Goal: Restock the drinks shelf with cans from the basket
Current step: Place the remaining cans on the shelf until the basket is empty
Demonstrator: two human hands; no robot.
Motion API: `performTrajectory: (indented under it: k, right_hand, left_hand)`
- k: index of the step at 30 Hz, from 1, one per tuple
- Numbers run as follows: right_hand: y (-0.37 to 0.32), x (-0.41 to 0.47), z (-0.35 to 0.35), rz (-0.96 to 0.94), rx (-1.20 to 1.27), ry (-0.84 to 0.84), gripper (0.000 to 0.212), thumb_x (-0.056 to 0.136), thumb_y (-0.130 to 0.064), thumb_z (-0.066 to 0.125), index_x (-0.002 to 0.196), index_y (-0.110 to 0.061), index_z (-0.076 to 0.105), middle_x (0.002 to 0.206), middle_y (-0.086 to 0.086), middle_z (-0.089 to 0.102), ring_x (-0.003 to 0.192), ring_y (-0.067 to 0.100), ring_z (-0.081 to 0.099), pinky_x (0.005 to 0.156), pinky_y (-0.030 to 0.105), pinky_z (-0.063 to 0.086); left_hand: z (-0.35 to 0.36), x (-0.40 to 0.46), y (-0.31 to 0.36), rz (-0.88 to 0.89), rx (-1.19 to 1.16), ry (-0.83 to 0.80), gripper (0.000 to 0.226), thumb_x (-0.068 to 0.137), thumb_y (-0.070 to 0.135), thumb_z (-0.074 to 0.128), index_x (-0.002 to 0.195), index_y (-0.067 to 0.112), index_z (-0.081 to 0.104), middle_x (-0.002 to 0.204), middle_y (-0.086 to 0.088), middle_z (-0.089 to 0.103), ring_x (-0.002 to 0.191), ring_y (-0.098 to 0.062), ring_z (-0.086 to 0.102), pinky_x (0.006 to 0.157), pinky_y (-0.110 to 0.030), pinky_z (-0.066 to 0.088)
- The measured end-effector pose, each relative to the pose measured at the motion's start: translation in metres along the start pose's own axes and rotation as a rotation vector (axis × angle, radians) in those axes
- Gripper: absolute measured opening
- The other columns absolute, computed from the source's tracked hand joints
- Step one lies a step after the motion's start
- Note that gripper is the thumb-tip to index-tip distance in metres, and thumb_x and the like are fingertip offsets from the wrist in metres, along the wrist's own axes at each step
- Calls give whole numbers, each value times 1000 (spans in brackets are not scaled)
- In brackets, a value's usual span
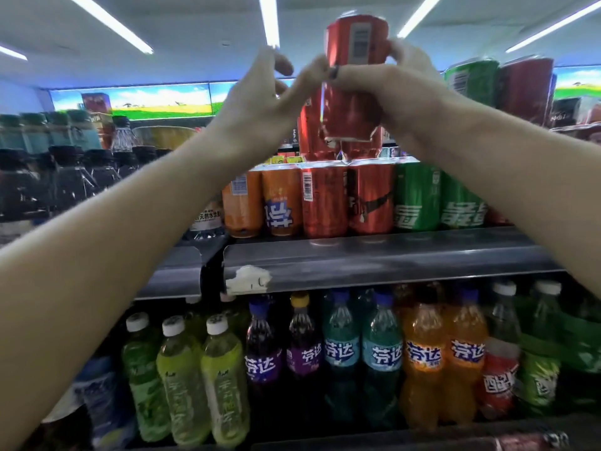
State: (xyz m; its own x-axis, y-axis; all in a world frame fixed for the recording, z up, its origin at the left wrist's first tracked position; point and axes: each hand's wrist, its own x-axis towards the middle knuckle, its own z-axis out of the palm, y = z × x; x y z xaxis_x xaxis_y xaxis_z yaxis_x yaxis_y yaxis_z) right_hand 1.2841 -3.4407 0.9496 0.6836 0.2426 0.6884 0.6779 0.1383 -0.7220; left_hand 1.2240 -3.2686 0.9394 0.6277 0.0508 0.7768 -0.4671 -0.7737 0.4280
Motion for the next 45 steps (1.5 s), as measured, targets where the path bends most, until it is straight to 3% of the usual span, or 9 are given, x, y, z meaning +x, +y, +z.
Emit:
performTrajectory:
  k: [2, 8, 16, 19, 24, 31, 35, 38, 45]
  right_hand:
    - [2, 3, -9, -10, -15, 85, 68, 73, -18, 88, 132, -12, 54, 113, 8, 73, 92, 20, 78, 83, 40, 64]
    - [16, 12, -23, -15, -207, 228, 71, 61, -37, 94, 122, -22, 60, 111, -1, 72, 98, 16, 75, 89, 36, 61]
    - [31, 8, -19, -20, -429, 231, 77, 67, -43, 92, 131, -21, 56, 109, -9, 68, 95, 3, 66, 88, 24, 58]
    - [35, 7, -17, -19, -442, 239, 77, 68, -45, 92, 131, -22, 55, 109, -7, 68, 98, 7, 67, 92, 29, 59]
    - [35, 4, -15, -32, -522, 251, 72, 74, -50, 86, 132, -25, 50, 101, -16, 62, 90, -6, 59, 70, 10, 45]
    - [41, 2, -14, -37, -581, 259, 72, 75, -53, 84, 134, -27, 52, 107, -16, 65, 91, -4, 59, 70, 6, 40]
    - [42, 2, -16, 3, -604, 237, 70, 79, -54, 80, 134, -23, 51, 110, -14, 63, 95, 3, 62, 68, 8, 40]
    - [45, 3, -17, 30, -622, 242, 72, 80, -57, 78, 133, -18, 48, 116, -7, 63, 103, 13, 62, 79, 20, 45]
    - [44, 2, -16, 18, -697, 235, 72, 83, -58, 75, 132, -14, 46, 115, -5, 63, 103, 15, 62, 82, 25, 46]
  left_hand:
    - [12, -10, -12, 34, 103, -24, 57, 102, 64, 45, 131, 15, 47, 107, 2, 65, 104, -21, 68, 81, -39, 54]
    - [44, -24, -36, 117, 258, -61, 54, 97, 51, 63, 134, 15, 50, 130, -3, 59, 117, -18, 57, 102, -39, 48]
    - [68, -31, -45, 207, 349, -70, 49, 93, 41, 68, 134, 24, 50, 126, -4, 63, 116, -26, 54, 88, -38, 45]
    - [72, -35, -45, 204, 396, -86, 51, 93, 43, 68, 137, 25, 48, 128, -6, 60, 122, -29, 49, 90, -41, 46]
    - [74, -36, -46, 204, 421, -82, 51, 93, 46, 66, 136, 27, 47, 130, -4, 57, 122, -28, 46, 87, -39, 44]
    - [79, -35, -46, 201, 486, -89, 58, 94, 50, 63, 146, 33, 43, 129, -6, 53, 125, -31, 43, 88, -38, 42]
    - [82, -36, -46, 202, 510, -88, 63, 94, 52, 63, 150, 34, 40, 130, -8, 51, 127, -32, 41, 95, -44, 47]
    - [83, -36, -44, 192, 527, -93, 65, 94, 54, 62, 152, 34, 39, 134, -11, 49, 130, -33, 39, 104, -47, 45]
    - [84, -37, -42, 173, 533, -103, 66, 95, 56, 60, 153, 35, 39, 141, -13, 46, 136, -35, 36, 111, -50, 41]
